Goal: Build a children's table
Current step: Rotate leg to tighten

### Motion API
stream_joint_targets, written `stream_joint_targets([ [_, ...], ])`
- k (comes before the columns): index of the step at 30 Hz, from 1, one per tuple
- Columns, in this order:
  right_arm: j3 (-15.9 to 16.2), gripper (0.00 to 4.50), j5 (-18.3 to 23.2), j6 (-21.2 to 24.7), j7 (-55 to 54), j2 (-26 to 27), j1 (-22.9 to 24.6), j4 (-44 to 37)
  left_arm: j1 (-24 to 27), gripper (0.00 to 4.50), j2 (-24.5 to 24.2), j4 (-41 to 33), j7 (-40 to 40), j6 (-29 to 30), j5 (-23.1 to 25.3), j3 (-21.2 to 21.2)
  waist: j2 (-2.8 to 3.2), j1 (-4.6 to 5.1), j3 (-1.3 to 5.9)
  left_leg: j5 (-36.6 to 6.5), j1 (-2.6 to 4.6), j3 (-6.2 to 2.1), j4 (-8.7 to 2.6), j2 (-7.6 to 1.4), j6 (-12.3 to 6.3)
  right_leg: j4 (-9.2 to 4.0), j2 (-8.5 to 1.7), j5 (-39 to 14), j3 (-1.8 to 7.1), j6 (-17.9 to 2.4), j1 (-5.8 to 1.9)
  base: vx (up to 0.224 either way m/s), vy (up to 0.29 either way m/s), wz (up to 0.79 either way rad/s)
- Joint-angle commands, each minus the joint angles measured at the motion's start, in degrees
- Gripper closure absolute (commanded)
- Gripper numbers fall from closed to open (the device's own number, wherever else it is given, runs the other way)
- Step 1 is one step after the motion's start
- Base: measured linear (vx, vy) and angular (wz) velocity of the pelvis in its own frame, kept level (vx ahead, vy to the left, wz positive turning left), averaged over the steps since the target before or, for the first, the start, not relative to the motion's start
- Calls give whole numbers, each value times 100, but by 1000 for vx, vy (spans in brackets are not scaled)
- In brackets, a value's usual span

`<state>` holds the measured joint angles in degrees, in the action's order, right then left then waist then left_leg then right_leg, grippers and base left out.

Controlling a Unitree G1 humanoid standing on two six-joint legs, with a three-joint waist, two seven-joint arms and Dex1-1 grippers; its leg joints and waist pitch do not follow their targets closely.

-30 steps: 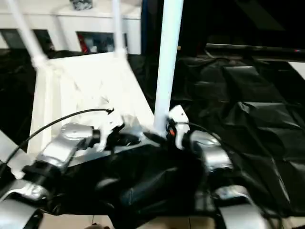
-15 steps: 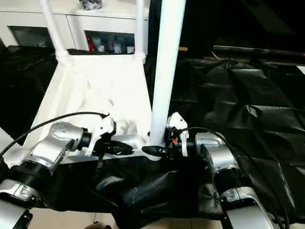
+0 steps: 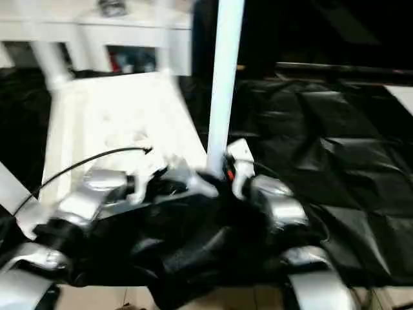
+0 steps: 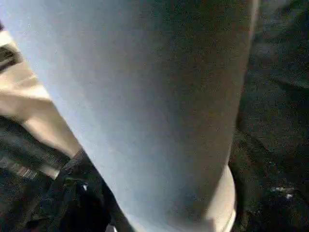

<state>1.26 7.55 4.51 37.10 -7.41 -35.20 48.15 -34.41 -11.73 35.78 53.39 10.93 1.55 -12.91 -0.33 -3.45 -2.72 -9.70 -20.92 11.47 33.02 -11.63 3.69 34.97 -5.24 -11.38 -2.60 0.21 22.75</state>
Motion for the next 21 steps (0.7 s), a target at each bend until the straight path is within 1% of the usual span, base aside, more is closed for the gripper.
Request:
stream_joint_targets([
  [1, 138, 179, -270, 226, -354, 161, 168, 361, -35, 450, 298, -51, -61, 38, -106, -107, -24, -6, 277, -2089, 100, -127, -437, -140, 133, -587, -299, -2485, 183, -886, -134, 0, 0, 0],
  [2, 137, 179, -250, 206, -334, 222, 182, 337, -14, 450, 342, -93, -79, 57, -110, -123, -27, 2, 281, -2068, 87, -127, -439, -143, 94, -591, -300, -2471, 188, -872, -135, 0, 0, 0],
  [3, 139, 124, -222, 176, -226, 350, 194, 322, 50, 450, 429, -200, -43, 76, -114, -169, -22, 8, 283, -2051, 77, -127, -443, -148, 72, -587, -293, -2398, 188, -876, -137, 0, 0, 0],
  [4, 148, 110, -217, 167, -203, 395, 183, 348, 76, 450, 455, -238, -20, 77, -116, -194, -18, 5, 286, -2049, 77, -129, -445, -151, 55, -581, -290, -2319, 186, -896, -137, 0, 0, 0],
  [5, 148, 108, -217, 167, -203, 395, 183, 348, 76, 450, 456, -238, -20, 77, -116, -194, -17, 9, 289, -2032, 73, -127, -448, -154, 49, -572, -287, -2250, 187, -917, -140, 0, 0, 0],
  [6, 283, 101, -321, -6, -149, 352, 169, 343, 115, 450, 410, -295, 91, 53, -120, -254, -10, 7, 291, -2026, 76, -122, -449, -158, 43, -565, -283, -2137, 189, -957, -135, 0, 0, 0],
  [8, 375, 77, -356, -159, 7, 261, 162, 303, 135, 450, 317, -333, 227, 24, -118, -307, -8, 8, 297, -1998, 68, -117, -445, -157, 37, -549, -282, -1977, 189, -1014, -139, 0, 0, 0],
  [9, 388, 77, -336, -184, 115, 225, 162, 280, 140, 450, 278, -343, 283, 16, -115, -325, -14, 3, 301, -1967, 68, -110, -439, -154, 6, -540, -275, -1876, 193, -1042, -147, 0, 0, 0],
  [10, 394, 77, -313, -214, 240, 187, 169, 244, 149, 450, 236, -358, 342, -2, -112, -335, -12, 6, 304, -1885, 52, -107, -438, -154, -25, -522, -275, -1742, 194, -1079, -164, 0, 0, 0],
  [11, 412, 77, -302, -276, 393, 137, 183, 194, 165, 450, 184, -387, 445, -28, -122, -352, -10, 0, 306, -1866, 57, -101, -434, -155, -38, -522, -275, -1695, 195, -1094, -162, 0, 0, 0],
  [14, 503, 77, -308, -427, 870, -40, 231, 48, 195, 450, 50, -444, 709, -76, -149, -393, -13, -12, 325, -1672, 44, -89, -412, -153, -142, -487, -271, -1356, 198, -1175, -188, 0, 0, 0],
  [15, 559, 77, -258, -502, 1376, -216, 283, -100, 222, 450, -86, -488, 972, -120, -176, -427, -13, -15, 337, -1540, 33, -89, -403, -153, -183, -459, -263, -1118, 192, -1237, -214, 0, 0, 0],
  [16, 568, 77, -210, -493, 1605, -292, 299, -161, 230, 450, -147, -504, 1092, -150, -190, -440, -16, -26, 352, -1368, 19, -81, -380, -154, -262, -418, -251, -787, 186, -1323, -233, 0, 0, 0],
  [17, 583, 77, -150, -491, 1931, -396, 322, -237, 246, 450, -235, -544, 1286, -177, -226, -459, -8, -38, 358, -1266, 24, -72, -367, -158, -296, -393, -246, -593, 186, -1380, -232, 0, 0, 0],
  [18, 626, 77, -111, -500, 2240, -506, 349, -306, 258, 450, -324, -581, 1480, -198, -263, -478, -20, -56, 373, -1071, 16, -62, -343, -160, -390, -345, -232, -218, 175, -1499, -264, 0, 0, 0],
  [19, 665, 77, -94, -517, 2434, -577, 366, -342, 266, 450, -379, -604, 1601, -213, -284, -489, -10, -69, 390, -866, 7, -49, -313, -163, -503, -298, -227, 149, 167, -1609, -264, 0, 0, 0],
  [20, 679, 77, -90, -523, 2495, -600, 372, -352, 268, 450, -397, -612, 1639, -217, -291, -492, -9, -81, 387, -814, 15, -39, -304, -165, -550, -294, -227, 257, 164, -1656, -257, 0, 0, 0],
  [21, 745, 77, -54, -466, 2794, -707, 398, -410, 258, 450, -479, -605, 1789, -262, -301, -505, -17, -95, 376, -805, 18, -31, -303, -168, -610, -293, -229, 272, 159, -1707, -254, 0, 0, 0],
])
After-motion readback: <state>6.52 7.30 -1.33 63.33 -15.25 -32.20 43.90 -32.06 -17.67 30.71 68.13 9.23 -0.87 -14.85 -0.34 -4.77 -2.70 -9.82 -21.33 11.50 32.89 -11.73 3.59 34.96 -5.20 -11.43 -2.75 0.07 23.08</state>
